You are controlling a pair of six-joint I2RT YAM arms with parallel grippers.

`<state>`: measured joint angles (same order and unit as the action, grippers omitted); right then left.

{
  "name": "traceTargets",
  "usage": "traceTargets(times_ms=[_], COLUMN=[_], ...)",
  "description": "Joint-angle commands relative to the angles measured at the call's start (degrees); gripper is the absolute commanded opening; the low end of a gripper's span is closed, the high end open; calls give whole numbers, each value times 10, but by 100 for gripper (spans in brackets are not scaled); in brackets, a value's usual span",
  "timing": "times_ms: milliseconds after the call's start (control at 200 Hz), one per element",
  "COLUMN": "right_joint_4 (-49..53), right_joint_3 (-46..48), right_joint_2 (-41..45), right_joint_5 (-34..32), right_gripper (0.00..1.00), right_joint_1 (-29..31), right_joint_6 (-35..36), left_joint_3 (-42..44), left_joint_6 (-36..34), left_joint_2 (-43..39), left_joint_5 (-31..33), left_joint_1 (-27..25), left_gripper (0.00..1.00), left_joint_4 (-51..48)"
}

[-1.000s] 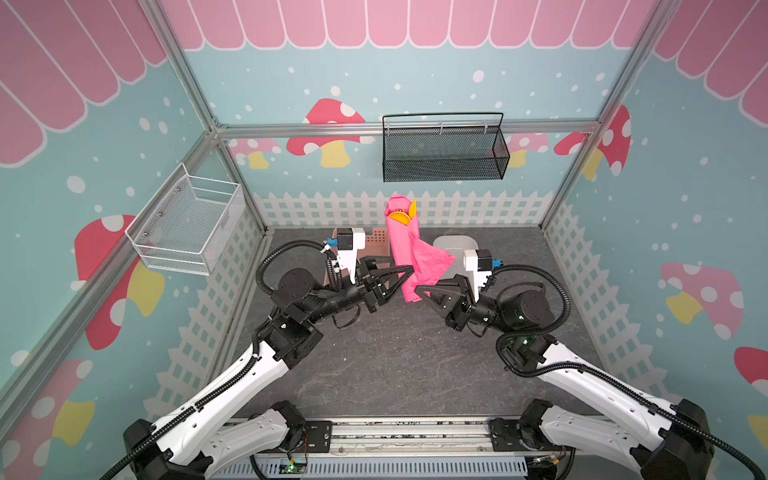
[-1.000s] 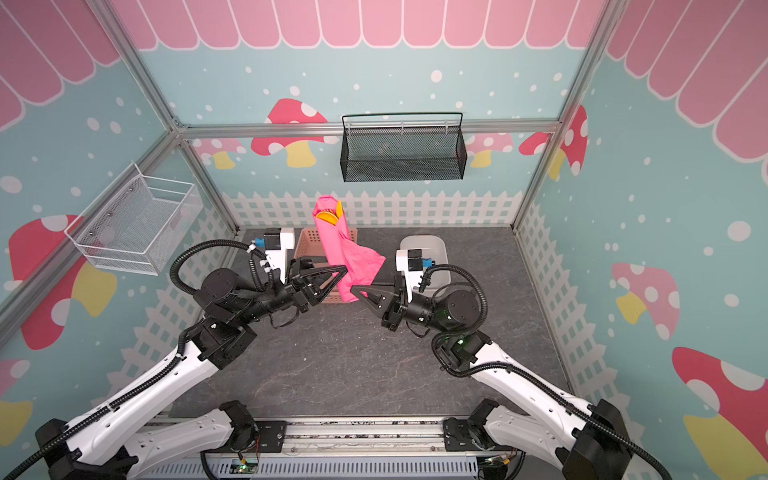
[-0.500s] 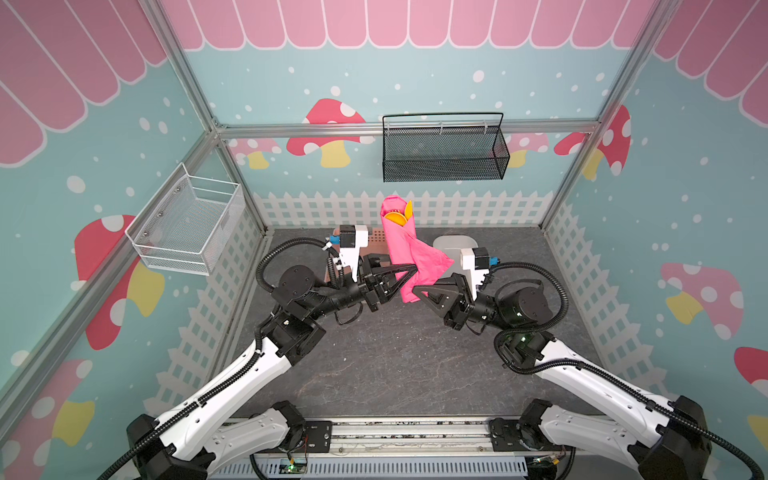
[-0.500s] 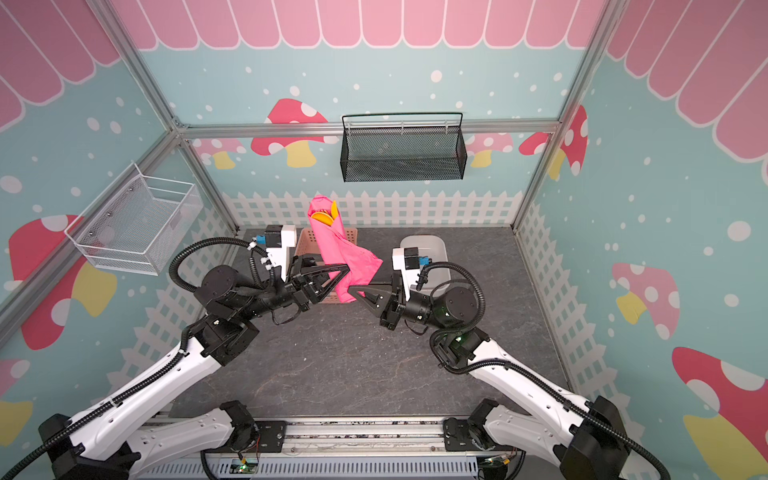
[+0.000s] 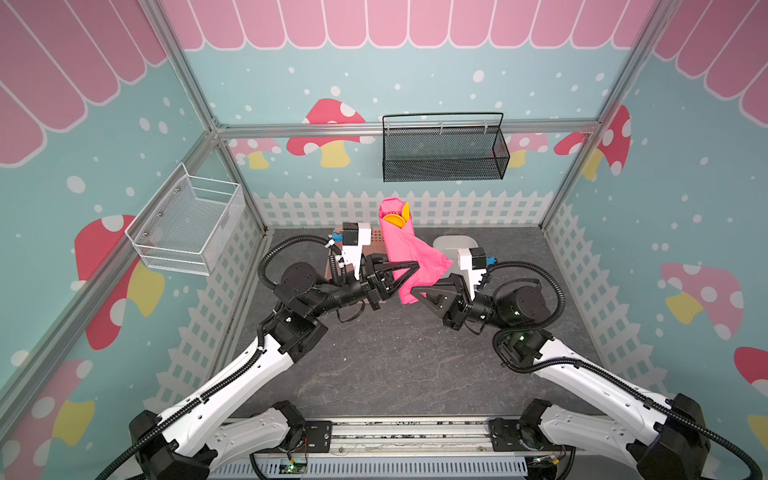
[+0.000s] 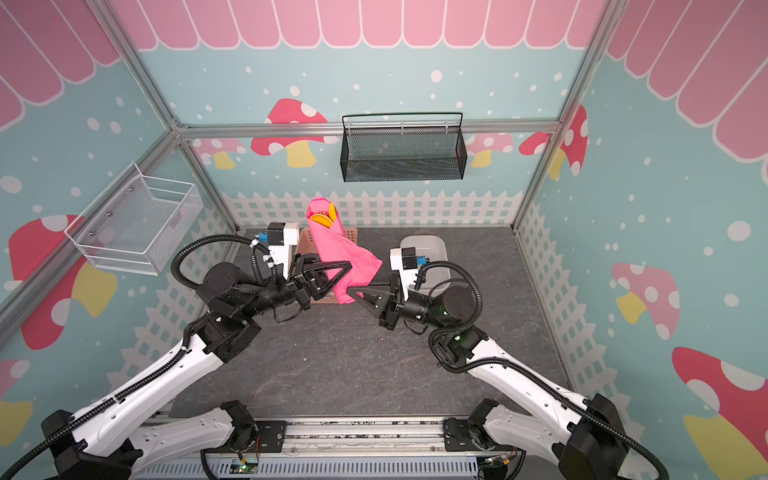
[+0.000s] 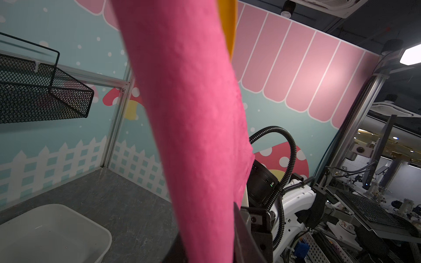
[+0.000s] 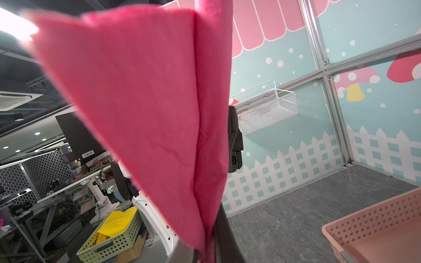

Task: Place the utensils on the paper napkin and roll it up

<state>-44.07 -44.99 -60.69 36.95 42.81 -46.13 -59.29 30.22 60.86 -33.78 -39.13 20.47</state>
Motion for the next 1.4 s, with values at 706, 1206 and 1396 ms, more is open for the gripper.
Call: traceTargets(times_ms=[706,1206,1396], right_joint_4=[191,248,273], right_joint_3=[-92,-129,-133], right_joint_2=[80,94,100], right_joint_5=[-147,-212,-256], right_gripper=[50,1,0], right_joint_1=[3,2,2], right_joint_6=[95,114,128], left_joint_3=[-20,-12,-6], left_joint_6=[-8,4,16], left_joint_2=[6,2,2], left_joint_5=[-13,-18,-29], left_joint_1=[-2,-3,-3], left_gripper=[8,8,8], left_joint_4=[-9,4,23])
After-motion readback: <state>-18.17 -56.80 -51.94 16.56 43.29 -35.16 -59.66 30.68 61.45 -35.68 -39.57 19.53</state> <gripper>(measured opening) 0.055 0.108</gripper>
